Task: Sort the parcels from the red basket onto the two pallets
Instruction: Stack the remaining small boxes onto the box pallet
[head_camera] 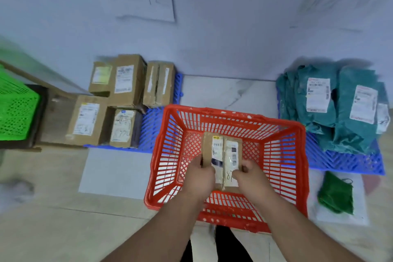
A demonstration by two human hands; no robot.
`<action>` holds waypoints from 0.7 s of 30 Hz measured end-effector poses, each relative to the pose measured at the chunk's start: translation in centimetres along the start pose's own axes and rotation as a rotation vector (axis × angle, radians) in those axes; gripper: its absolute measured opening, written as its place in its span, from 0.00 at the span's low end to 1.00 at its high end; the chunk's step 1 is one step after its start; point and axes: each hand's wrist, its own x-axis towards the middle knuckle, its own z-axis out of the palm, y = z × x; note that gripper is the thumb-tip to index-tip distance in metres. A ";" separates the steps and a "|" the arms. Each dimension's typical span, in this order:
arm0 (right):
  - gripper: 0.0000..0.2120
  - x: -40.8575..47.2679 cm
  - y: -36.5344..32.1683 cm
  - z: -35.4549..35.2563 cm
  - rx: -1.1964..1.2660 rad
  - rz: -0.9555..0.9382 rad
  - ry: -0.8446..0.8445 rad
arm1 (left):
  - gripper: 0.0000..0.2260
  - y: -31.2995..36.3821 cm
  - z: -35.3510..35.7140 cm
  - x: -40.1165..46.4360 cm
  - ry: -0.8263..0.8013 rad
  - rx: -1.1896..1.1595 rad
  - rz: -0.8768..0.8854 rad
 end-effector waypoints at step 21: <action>0.21 -6.6 -20.9 19.2 0.312 -0.126 -0.183 | 0.13 6.3 -26.6 -0.4 0.246 0.005 0.194</action>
